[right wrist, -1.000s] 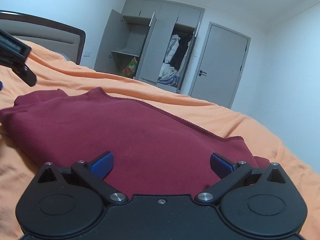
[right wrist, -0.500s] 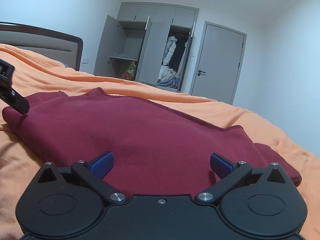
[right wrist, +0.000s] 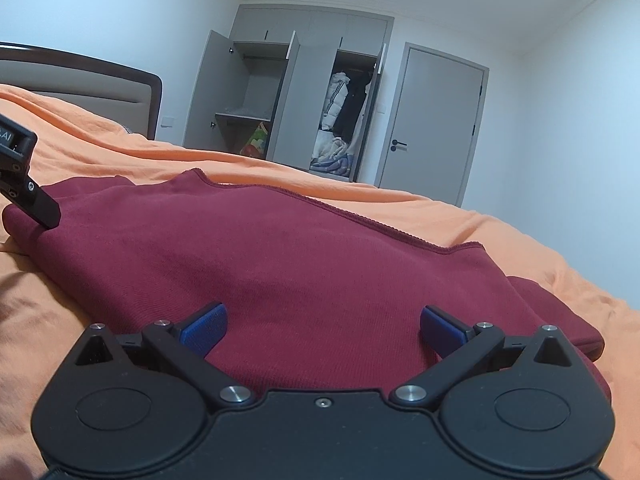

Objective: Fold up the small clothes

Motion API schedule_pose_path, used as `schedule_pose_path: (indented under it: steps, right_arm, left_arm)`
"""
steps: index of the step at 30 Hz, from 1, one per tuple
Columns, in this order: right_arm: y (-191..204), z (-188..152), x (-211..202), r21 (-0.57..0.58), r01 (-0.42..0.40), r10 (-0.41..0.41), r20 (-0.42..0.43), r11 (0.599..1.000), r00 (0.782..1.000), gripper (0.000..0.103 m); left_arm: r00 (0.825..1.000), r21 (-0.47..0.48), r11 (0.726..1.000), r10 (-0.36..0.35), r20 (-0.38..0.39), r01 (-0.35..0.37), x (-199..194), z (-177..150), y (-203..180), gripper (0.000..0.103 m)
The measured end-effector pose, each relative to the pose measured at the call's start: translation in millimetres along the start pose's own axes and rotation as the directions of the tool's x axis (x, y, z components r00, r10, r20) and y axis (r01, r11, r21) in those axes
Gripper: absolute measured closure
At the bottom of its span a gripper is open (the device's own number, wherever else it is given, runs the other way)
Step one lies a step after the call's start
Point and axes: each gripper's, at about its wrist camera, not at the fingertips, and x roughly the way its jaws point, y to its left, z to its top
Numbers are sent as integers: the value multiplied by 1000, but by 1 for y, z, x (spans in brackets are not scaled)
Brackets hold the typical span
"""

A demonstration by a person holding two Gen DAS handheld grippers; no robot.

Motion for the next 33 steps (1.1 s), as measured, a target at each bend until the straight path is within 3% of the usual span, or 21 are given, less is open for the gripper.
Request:
schedule_pose_path:
  steps: [7,13,18,23,26,33]
  right_arm:
    - [-7,10,9,30,-34,36,-93,999,995,0]
    - [-5,11,12,26,-38,41,-118,999,992,0]
    - [-12,22,20,56,-59,70,-208,997,976,0]
    - [-16,27,25,72,-74,90,-251,995,964,0]
    - [-17,26,25,76,-75,92,-253,994,963,0]
    - [-21,25,26,90,-85,106,-252,992,962,0]
  left_arm:
    - [1000,4,1000,8,-2,-8,3,-1,-1,0]
    - [1000,19,1000,25,0,-25,6,-2,-4,0]
    - [999,14,999,38,0,-38,8,-3,-5,0]
    - [999,-69,997,46,25,-45,-2,-8,-5,0]
    - [998,-108,994,28,64,-21,-13,-17,-8,0]
    - [993,-147,984,-96,69,105,-14,-24,-12,2]
